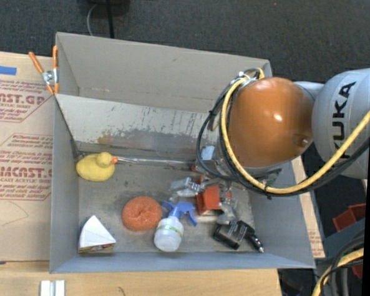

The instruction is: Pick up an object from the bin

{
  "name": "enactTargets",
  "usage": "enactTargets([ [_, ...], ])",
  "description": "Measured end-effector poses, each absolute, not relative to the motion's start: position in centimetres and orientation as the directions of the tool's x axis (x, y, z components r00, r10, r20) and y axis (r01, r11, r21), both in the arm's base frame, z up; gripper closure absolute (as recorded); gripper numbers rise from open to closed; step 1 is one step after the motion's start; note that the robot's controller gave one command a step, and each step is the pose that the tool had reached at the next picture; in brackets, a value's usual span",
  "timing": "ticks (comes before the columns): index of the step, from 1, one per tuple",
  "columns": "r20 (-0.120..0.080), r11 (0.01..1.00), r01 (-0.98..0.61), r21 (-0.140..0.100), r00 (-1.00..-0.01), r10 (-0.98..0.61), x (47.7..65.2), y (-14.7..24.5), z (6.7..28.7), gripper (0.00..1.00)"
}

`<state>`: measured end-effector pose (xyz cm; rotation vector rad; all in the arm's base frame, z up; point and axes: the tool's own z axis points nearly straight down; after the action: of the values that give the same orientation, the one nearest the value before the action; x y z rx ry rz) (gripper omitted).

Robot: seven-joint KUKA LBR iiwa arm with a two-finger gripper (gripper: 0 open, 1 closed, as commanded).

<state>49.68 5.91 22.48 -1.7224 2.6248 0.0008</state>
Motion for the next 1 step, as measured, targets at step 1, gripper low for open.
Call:
enactTargets([
  [1, -0.006, 0.490, -0.872, -0.005, -0.490, -0.872, 50.89, 6.59, 17.06, 0.00],
])
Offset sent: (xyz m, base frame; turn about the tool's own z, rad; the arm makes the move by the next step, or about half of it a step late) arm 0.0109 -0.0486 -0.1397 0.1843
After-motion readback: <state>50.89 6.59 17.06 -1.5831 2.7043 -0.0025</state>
